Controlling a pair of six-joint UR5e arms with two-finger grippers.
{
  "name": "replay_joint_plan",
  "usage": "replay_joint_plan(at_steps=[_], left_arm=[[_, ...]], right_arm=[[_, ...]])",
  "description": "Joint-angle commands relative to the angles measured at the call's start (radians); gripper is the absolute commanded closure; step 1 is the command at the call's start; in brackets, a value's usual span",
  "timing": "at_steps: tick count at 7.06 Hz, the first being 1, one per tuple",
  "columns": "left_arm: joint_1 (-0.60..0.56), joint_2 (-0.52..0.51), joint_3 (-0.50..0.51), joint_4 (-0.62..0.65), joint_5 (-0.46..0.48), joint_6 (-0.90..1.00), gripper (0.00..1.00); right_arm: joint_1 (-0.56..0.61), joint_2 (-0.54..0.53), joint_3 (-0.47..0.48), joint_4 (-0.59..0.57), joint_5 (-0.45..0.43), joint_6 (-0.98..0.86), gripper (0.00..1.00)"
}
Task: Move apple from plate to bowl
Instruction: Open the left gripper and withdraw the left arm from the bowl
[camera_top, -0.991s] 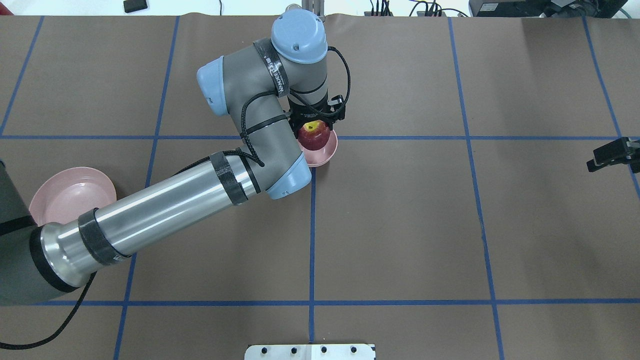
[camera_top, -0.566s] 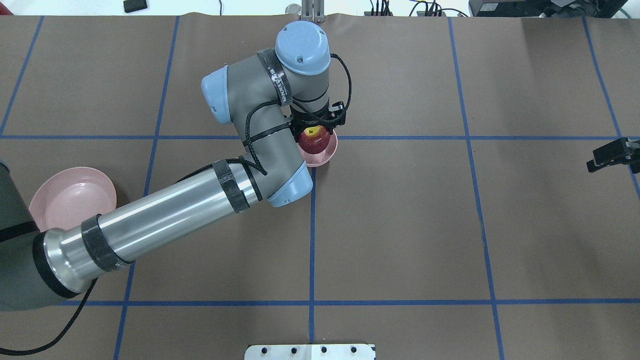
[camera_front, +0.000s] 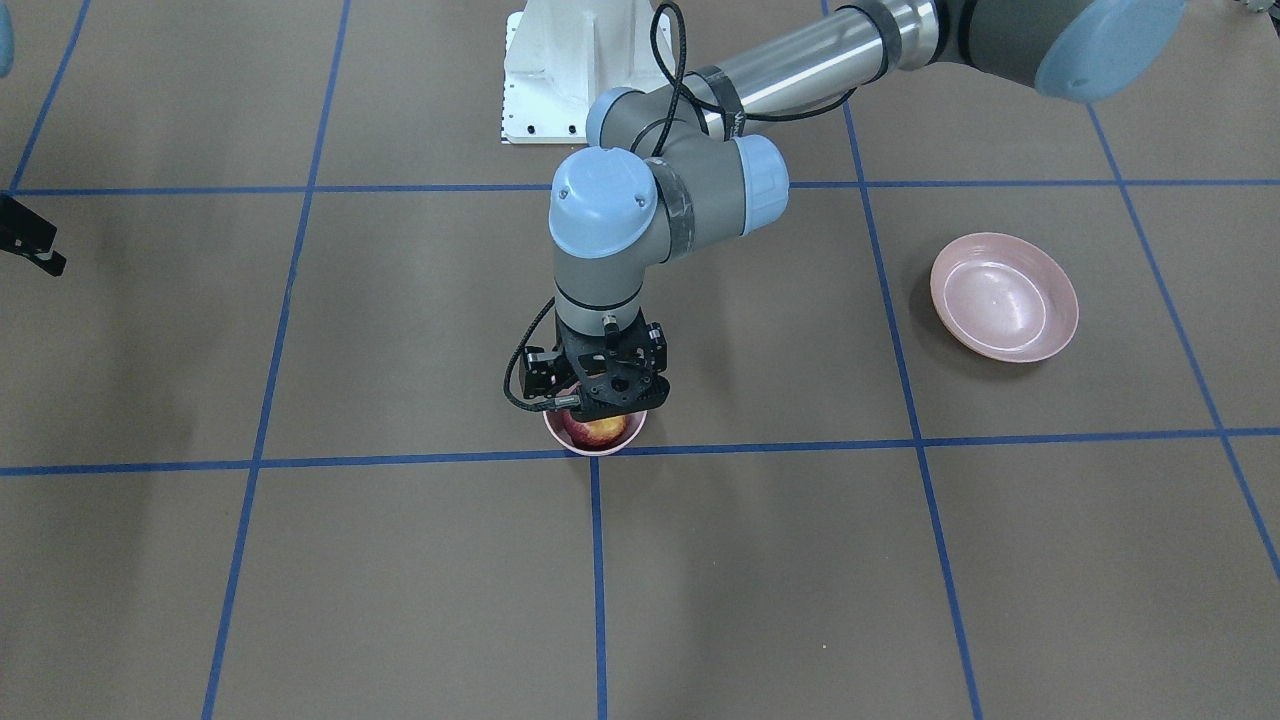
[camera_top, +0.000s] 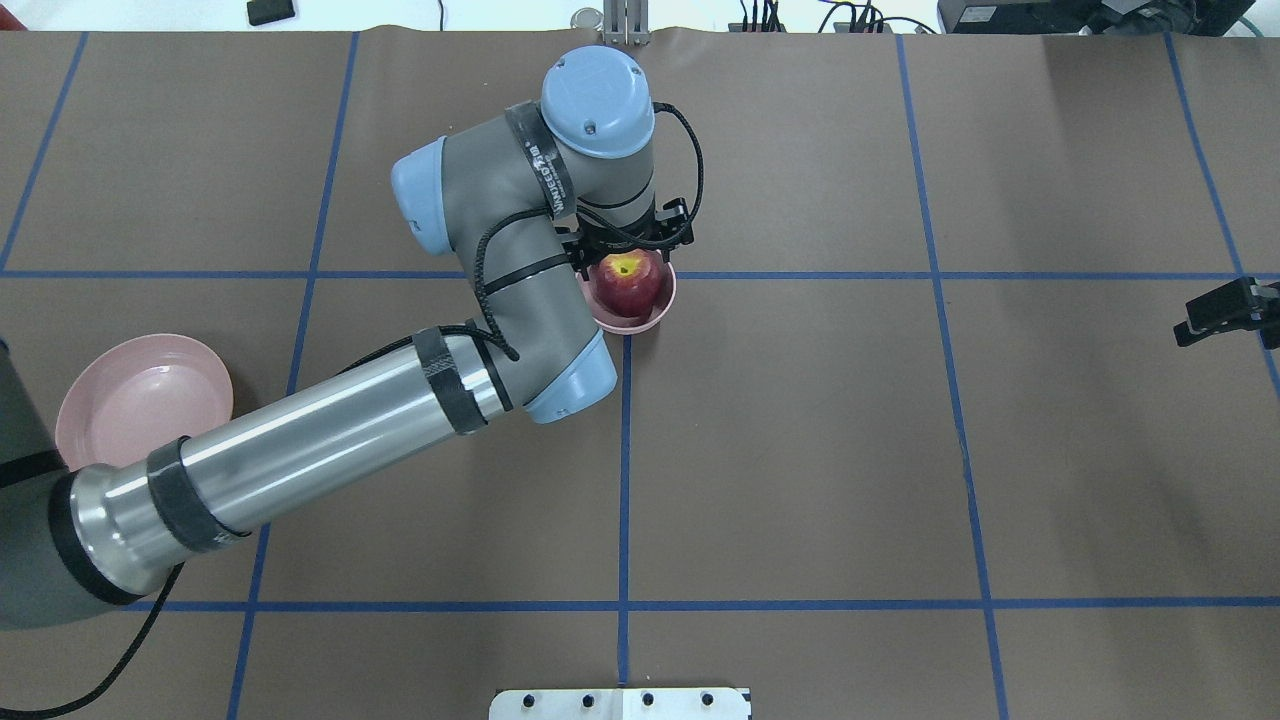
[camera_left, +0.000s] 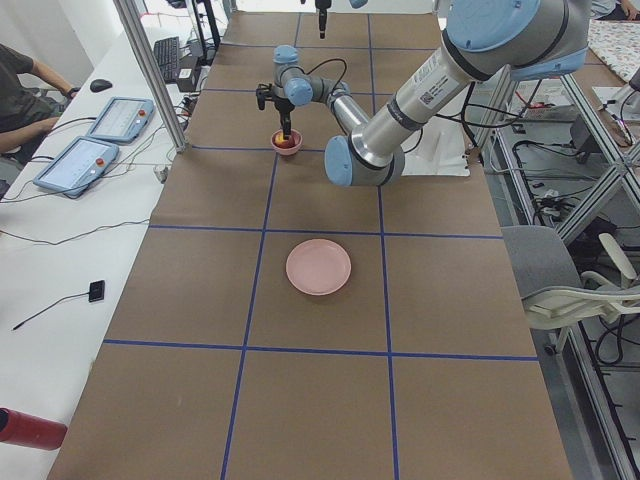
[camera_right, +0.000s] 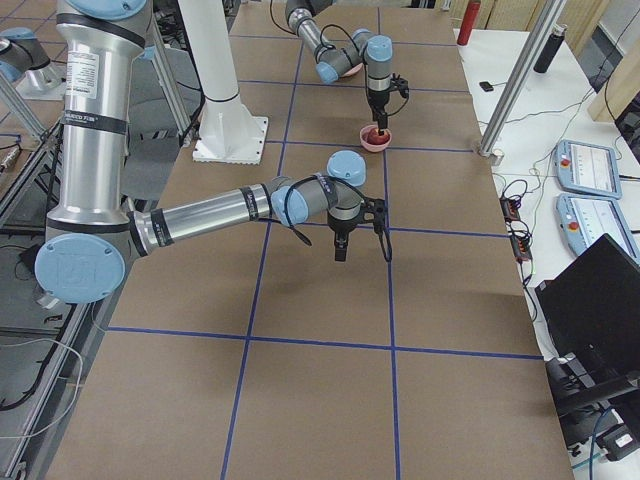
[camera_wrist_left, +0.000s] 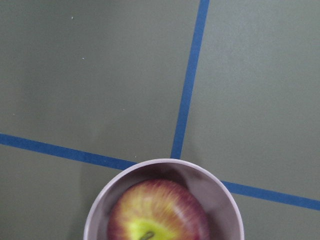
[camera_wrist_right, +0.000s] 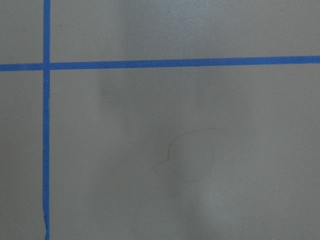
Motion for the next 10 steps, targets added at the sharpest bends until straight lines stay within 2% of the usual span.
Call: replay_joint_plan(at_steps=[1,2,3,4,5,6,7,8,10], left_arm=[[-0.019,0.262,-0.366,0.13,0.006,0.154,0.01],[-0.057,0.414,-0.567,0.196,0.003,0.321,0.01],[-0.115,0.631,-0.746,0.2,-0.032,0.465,0.01],[-0.22,0.807,-0.826,0.156,-0.115,0.611,0.01],[-0.35,0.984,-0.818,0.032,-0.243,0.795,0.01],[-0.473,1.071,-0.759,-0.068,-0.282,0.939,0.01],[-0.582,1.08,-0.675,-0.079,-0.377,1.093,0.01],[-0.647,1.078,-0.598,-0.078,-0.408,1.225,0.01],[-0.678,1.072,-0.568,-0.067,-0.396,1.257,0.01]], right_arm=[[0.0,0.004,-0.007,0.001,0.0,-0.009,0.0],[0.0,0.004,-0.008,-0.001,-0.002,-0.009,0.0],[0.0,0.004,-0.01,-0.001,-0.002,-0.01,0.0],[0.0,0.006,-0.022,0.001,-0.002,-0.019,0.0],[0.002,0.009,-0.042,0.031,-0.003,-0.025,0.0],[0.023,-0.006,-0.056,0.063,0.0,-0.03,0.0],[0.067,-0.028,-0.06,0.068,0.011,-0.098,0.0],[0.101,-0.034,-0.07,0.062,0.027,-0.143,0.0],[0.136,-0.026,-0.074,0.052,0.044,-0.15,0.0]])
